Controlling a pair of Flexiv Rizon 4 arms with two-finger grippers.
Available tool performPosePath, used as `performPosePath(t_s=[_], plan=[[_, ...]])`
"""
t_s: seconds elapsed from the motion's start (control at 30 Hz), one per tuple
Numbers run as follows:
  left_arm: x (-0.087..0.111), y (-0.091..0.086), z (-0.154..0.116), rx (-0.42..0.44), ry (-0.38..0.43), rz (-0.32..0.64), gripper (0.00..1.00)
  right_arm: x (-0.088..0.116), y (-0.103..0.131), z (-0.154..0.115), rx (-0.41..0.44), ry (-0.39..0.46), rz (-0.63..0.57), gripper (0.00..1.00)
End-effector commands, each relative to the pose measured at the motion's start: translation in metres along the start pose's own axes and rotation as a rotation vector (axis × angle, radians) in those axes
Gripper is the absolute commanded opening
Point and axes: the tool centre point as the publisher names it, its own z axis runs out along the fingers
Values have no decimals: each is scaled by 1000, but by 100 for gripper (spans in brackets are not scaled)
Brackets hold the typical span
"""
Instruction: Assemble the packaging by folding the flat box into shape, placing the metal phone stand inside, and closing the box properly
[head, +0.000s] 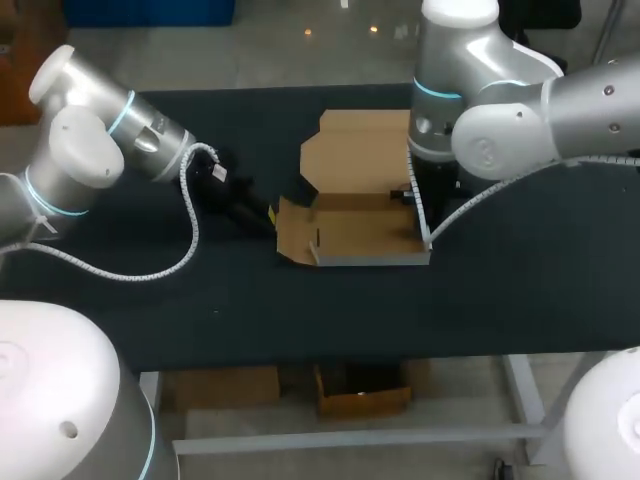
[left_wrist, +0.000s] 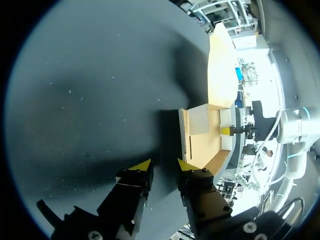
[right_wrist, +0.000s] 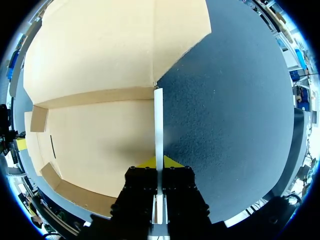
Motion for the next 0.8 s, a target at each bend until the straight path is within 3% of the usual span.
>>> performPosePath(t_s=[0.03,0.27,0.8], plan=[[1,-2,6,-9,15,4,29,1,0,0,2,-2,-1,0],[10,2,13,-20,43,18,29,1,0,0,2,-2,-1,0],[55,5,27,-29,63,83,34,1,0,0,2,-2,-1,0]])
